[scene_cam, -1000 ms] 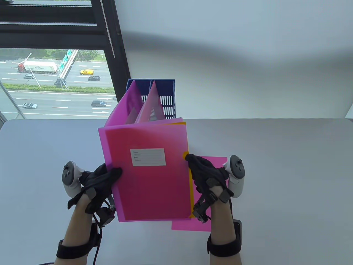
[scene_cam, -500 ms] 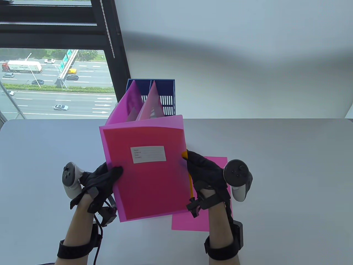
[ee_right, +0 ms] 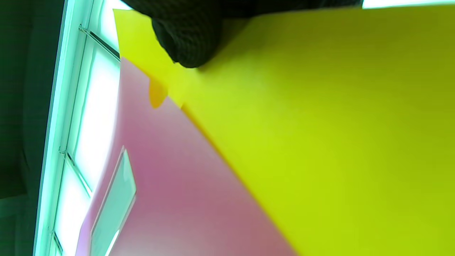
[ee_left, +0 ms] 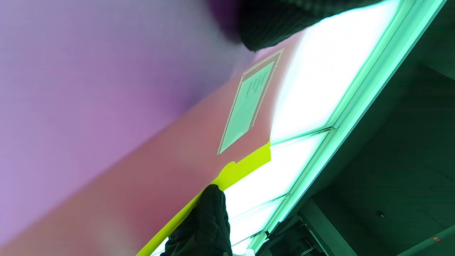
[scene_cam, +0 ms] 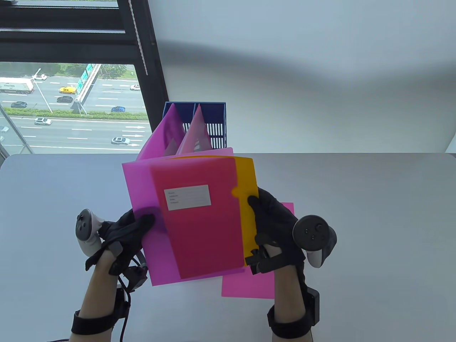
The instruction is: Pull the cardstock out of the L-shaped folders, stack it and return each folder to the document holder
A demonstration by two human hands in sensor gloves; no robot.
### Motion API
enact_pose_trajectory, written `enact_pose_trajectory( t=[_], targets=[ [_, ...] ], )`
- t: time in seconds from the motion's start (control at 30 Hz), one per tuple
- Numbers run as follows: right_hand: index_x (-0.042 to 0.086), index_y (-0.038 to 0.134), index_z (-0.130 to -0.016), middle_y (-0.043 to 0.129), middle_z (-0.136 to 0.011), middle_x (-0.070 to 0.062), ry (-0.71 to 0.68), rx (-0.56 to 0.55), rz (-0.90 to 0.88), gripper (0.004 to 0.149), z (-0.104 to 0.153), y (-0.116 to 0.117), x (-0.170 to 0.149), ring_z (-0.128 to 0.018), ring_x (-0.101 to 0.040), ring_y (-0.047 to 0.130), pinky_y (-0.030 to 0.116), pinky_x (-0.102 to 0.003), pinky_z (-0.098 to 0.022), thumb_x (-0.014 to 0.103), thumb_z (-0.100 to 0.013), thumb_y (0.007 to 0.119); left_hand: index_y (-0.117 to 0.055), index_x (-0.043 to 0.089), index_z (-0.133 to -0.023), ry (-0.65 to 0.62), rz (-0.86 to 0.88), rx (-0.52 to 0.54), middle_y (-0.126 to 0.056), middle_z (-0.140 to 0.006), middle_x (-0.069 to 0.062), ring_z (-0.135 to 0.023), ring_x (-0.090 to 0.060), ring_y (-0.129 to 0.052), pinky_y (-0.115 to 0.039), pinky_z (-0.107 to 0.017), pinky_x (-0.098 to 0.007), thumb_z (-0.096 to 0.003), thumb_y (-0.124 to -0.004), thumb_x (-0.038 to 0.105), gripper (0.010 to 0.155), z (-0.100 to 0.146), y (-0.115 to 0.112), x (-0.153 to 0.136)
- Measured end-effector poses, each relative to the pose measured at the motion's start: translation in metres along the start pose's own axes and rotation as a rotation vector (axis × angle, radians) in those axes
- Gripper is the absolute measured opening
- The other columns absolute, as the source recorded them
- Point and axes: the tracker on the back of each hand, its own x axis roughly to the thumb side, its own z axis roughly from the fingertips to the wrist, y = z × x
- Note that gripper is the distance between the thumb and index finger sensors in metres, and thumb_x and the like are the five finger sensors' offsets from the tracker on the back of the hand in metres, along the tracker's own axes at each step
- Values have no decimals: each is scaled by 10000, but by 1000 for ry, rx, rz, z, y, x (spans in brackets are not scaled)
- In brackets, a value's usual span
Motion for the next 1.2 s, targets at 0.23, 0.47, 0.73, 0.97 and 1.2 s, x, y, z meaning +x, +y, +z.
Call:
enact_pose_trajectory(
  t=[0.23,0.47,0.73,0.97,1.2],
  targets=[
    [255,824,-936,962,-768,-37,20,-108,22,365,3,-29,-11,-465,-147,1004,676,-471,-686,377,-594,797,-704,154,-1044,-11,6,19,-879,-897,-72,-729,-284,-1027,-702,-717,-508,-616,-698,351,471,3,7,3],
    [245,822,-937,966,-751,-33,79,-219,139,368,10,-64,-29,-422,-143,984,682,-469,-678,373,-592,799,-702,156,-1044,-8,-1,14,-880,-896,-73,-729,-282,-1027,-702,-718,-506,-616,-699,352,471,4,8,3],
    [232,821,-936,964,-733,-30,205,-321,219,370,23,-101,-59,-369,-132,954,694,-459,-661,368,-593,798,-709,152,-1043,-2,-9,5,-884,-894,-52,-726,-284,-1029,-703,-717,-508,-615,-705,351,472,7,14,5],
    [219,828,-928,974,-711,-32,446,-197,364,373,26,-100,-103,-347,-112,957,706,-454,-650,369,-587,801,-714,151,-1039,-23,10,31,-889,-889,-71,-721,-281,-1033,-707,-714,-506,-614,-708,352,470,11,22,8],
    [203,821,-930,970,-732,-36,661,-21,338,392,29,-63,-154,-376,-129,966,687,-465,-661,362,-572,843,-715,152,-1038,-25,10,39,-890,-889,-46,-722,-280,-1033,-708,-714,-506,-613,-709,353,470,11,23,9]
  ],
)
